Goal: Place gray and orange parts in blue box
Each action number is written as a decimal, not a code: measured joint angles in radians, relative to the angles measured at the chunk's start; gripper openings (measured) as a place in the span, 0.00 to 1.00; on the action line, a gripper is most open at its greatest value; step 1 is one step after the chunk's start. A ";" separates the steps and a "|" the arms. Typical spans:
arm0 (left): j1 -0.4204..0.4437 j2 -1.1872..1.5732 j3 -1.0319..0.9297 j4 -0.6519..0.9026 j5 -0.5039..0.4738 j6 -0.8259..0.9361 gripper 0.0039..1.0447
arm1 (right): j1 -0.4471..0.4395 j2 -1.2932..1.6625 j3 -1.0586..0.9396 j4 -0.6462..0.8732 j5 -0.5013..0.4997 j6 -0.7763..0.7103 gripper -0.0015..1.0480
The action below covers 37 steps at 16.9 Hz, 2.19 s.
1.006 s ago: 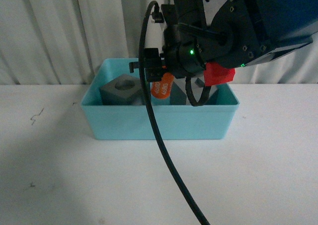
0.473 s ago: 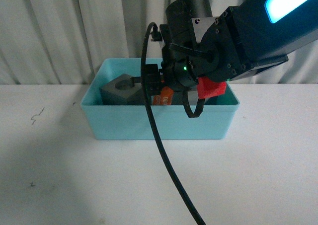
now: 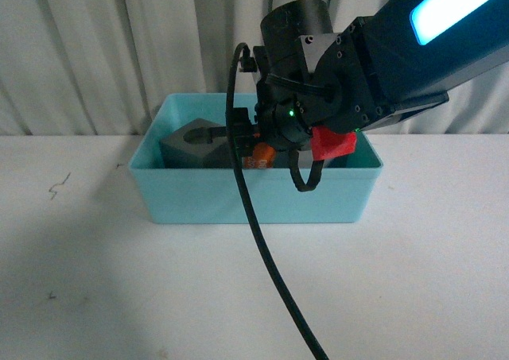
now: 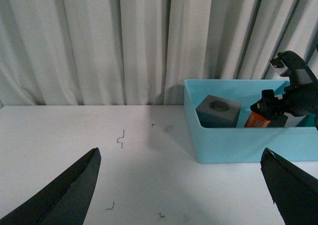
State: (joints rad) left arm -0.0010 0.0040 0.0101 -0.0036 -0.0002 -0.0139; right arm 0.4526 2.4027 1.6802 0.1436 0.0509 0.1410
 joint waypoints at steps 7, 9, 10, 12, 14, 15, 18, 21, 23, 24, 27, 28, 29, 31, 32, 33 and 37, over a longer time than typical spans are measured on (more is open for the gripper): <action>0.000 0.000 0.000 0.000 0.000 0.000 0.94 | -0.008 -0.082 -0.127 0.121 -0.003 -0.006 0.94; 0.000 0.000 0.000 0.000 0.000 0.000 0.94 | -0.018 -0.228 -0.214 0.195 -0.018 -0.011 0.94; 0.000 0.000 0.000 0.000 0.000 0.000 0.94 | -0.029 -0.337 -0.281 0.236 -0.024 -0.031 0.94; 0.000 0.000 0.000 0.000 0.000 0.000 0.94 | -0.094 -0.912 -0.826 0.192 0.120 -0.017 0.94; 0.000 0.000 0.000 0.000 0.000 0.000 0.94 | -0.013 -1.348 -1.188 -0.126 0.364 0.180 0.94; 0.000 0.000 0.000 0.000 0.000 0.000 0.94 | -0.008 -1.393 -1.223 -0.168 0.382 0.249 0.94; 0.000 0.000 0.000 0.000 0.002 0.000 0.94 | -0.046 -1.385 -1.350 0.268 0.344 0.171 0.80; 0.000 0.000 0.000 0.000 0.000 0.000 0.94 | -0.159 -1.524 -1.528 0.570 0.254 -0.071 0.49; 0.000 0.000 0.000 0.000 0.000 0.000 0.94 | -0.191 -1.584 -1.540 0.553 0.219 -0.100 0.37; 0.000 0.000 0.000 0.000 0.000 0.000 0.94 | -0.200 -1.597 -1.547 0.543 0.207 -0.107 0.33; 0.000 0.000 0.000 0.000 0.000 0.000 0.94 | -0.216 -1.624 -1.564 0.525 0.189 -0.114 0.26; 0.000 0.000 0.000 0.000 0.000 0.000 0.94 | -0.233 -1.643 -1.580 0.503 0.172 -0.118 0.19; 0.000 0.000 0.000 0.000 0.000 0.000 0.94 | -0.260 -1.683 -1.599 0.470 0.144 -0.125 0.07; 0.000 0.000 0.000 0.000 0.000 0.000 0.94 | -0.300 -1.767 -1.617 0.425 0.108 -0.134 0.02; 0.000 0.000 0.000 0.000 0.000 0.000 0.94 | -0.319 -1.809 -1.627 0.396 0.087 -0.134 0.02; 0.000 0.000 0.000 0.000 0.000 0.000 0.94 | -0.333 -1.838 -1.637 0.382 0.071 -0.134 0.02; 0.000 0.000 0.000 0.000 0.000 0.000 0.94 | -0.458 -1.966 -1.669 0.301 -0.048 -0.135 0.02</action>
State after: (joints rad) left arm -0.0010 0.0040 0.0101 -0.0036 -0.0002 -0.0139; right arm -0.0055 0.4370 0.0113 0.4446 0.0032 0.0055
